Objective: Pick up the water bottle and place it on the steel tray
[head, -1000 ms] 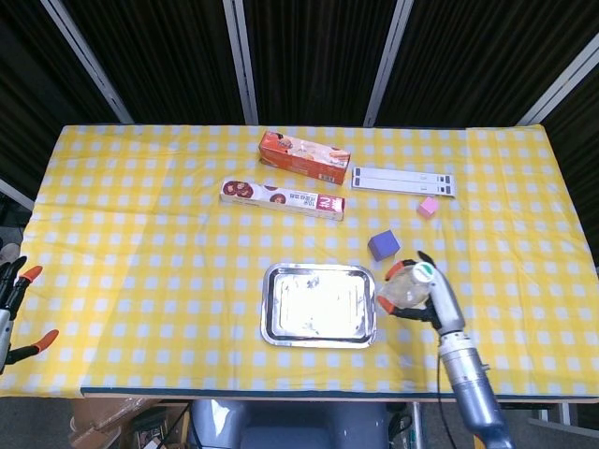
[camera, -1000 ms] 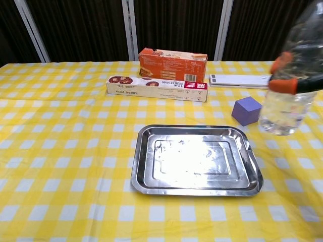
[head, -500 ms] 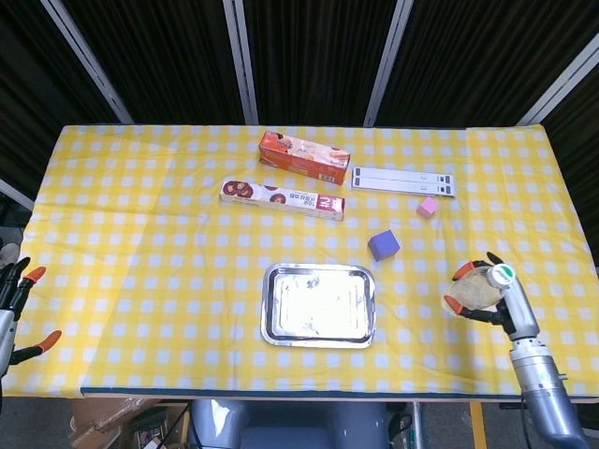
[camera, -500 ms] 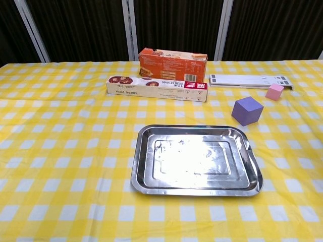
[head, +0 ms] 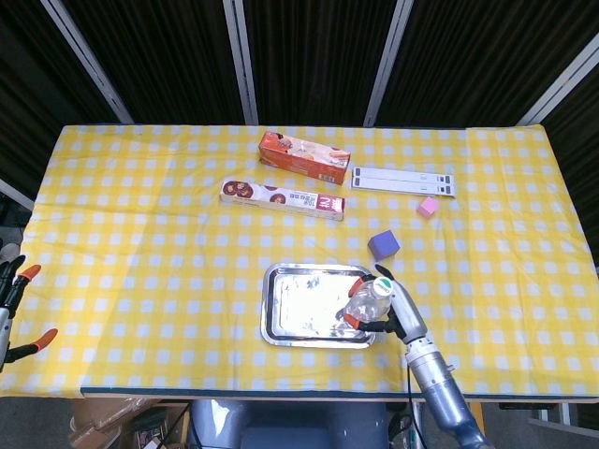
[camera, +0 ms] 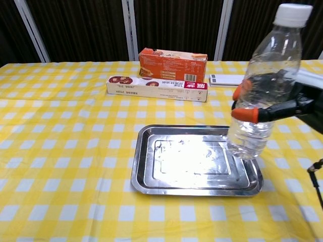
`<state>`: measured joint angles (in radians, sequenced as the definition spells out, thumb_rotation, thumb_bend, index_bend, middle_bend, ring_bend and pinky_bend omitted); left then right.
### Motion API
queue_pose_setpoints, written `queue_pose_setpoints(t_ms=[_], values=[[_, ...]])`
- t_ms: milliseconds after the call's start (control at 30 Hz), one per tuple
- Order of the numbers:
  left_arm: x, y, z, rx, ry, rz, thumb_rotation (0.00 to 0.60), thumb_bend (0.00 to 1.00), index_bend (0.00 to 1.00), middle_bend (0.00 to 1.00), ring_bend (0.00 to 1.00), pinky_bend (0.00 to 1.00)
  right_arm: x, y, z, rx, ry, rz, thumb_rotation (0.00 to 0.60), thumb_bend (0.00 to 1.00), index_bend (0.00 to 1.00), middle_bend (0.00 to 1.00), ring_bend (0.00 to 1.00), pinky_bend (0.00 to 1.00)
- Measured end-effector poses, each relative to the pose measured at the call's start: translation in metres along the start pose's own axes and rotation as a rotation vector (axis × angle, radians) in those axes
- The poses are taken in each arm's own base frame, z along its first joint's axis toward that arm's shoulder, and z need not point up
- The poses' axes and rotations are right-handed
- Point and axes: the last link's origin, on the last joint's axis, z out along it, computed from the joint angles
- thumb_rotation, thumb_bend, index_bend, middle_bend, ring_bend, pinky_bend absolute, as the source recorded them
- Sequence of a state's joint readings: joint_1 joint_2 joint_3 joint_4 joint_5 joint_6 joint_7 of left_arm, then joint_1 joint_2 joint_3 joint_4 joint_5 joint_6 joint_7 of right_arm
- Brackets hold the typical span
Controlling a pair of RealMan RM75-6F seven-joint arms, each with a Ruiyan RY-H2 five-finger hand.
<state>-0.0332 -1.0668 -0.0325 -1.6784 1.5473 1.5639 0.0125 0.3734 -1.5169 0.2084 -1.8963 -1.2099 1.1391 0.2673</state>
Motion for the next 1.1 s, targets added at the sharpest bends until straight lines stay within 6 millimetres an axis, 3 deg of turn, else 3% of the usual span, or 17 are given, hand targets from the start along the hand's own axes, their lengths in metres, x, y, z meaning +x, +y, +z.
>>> queue_pose_setpoints(t_ms=[167, 400, 1100], values=[[-0.001, 0.001, 0.000, -0.006, -0.004, -0.001, 0.600, 0.19, 0.11, 0.00, 0.00, 0.00, -0.030, 0.000, 0.010, 0.014, -0.007, 0.007, 0.600, 0.43, 0.92, 0.67, 0.36, 0.00], [0.000, -0.001, 0.000, -0.003, -0.005, -0.007, 0.600, 0.19, 0.11, 0.00, 0.00, 0.00, -0.057, 0.010, 0.019, 0.007, -0.001, -0.005, 0.600, 0.43, 0.92, 0.67, 0.36, 0.00], [-0.001, -0.001, 0.001, -0.001, -0.010, -0.002, 0.600, 0.19, 0.11, 0.00, 0.00, 0.00, -0.070, 0.028, 0.025, 0.021, 0.082, -0.018, 0.600, 0.43, 0.92, 0.67, 0.36, 0.00]])
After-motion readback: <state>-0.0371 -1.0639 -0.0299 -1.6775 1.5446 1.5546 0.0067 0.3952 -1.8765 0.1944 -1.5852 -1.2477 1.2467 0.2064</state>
